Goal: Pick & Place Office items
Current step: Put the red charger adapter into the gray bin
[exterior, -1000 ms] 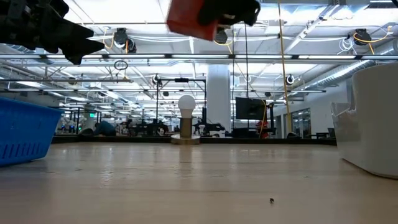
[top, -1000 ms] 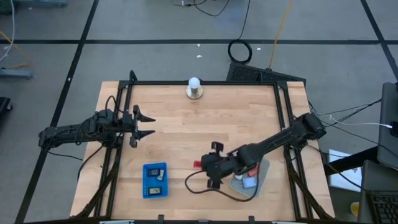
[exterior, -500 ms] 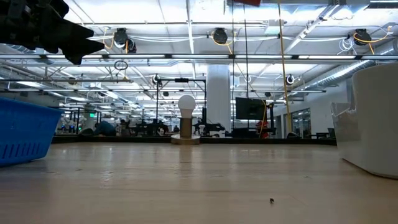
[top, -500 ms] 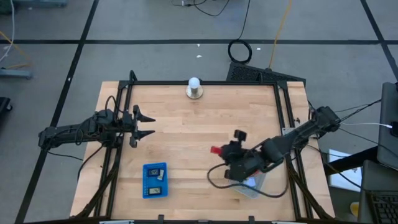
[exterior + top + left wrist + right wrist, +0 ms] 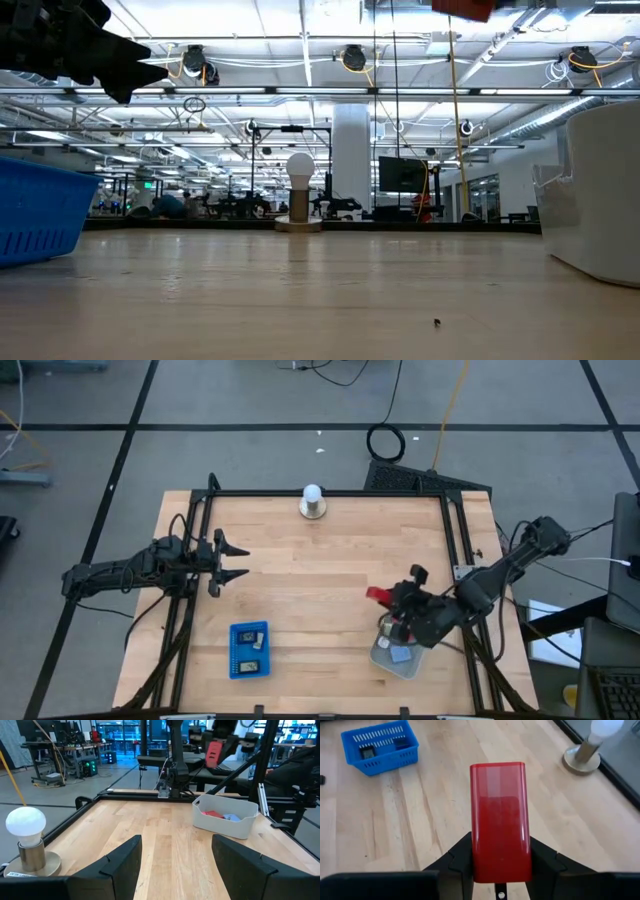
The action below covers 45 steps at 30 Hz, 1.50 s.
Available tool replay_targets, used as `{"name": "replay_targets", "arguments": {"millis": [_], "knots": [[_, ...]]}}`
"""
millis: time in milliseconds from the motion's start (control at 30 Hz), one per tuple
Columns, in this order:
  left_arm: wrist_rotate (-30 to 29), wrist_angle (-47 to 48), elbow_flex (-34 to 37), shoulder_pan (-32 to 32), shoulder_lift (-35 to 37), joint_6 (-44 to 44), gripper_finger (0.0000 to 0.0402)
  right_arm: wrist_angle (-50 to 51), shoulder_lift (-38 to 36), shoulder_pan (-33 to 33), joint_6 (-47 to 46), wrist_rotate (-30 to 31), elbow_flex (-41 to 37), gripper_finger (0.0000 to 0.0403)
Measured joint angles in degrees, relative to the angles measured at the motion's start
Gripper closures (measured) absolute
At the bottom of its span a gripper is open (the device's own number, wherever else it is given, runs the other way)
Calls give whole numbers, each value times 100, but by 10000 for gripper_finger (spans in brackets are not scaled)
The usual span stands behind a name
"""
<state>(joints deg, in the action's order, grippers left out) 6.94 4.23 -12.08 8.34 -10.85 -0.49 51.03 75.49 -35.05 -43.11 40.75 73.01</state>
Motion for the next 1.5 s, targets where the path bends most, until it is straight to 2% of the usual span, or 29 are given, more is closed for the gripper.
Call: {"name": "replay_targets", "arguments": {"millis": [267,467,733,1500], "knots": [[2,24,0,0,-2,0,158,-1608,-1150,-115,-69,-55,-1708,290],[2,24,0,0,0,2,158,-2768,-1859,-365,-14,-889,-2735,290],[2,26,0,0,0,1,158,-2856,-2383,-665,-293,-1404,-3270,290],[4,22,0,0,-1,-117,158,-3157,-2407,-857,-1327,-2155,-4422,290]]}}
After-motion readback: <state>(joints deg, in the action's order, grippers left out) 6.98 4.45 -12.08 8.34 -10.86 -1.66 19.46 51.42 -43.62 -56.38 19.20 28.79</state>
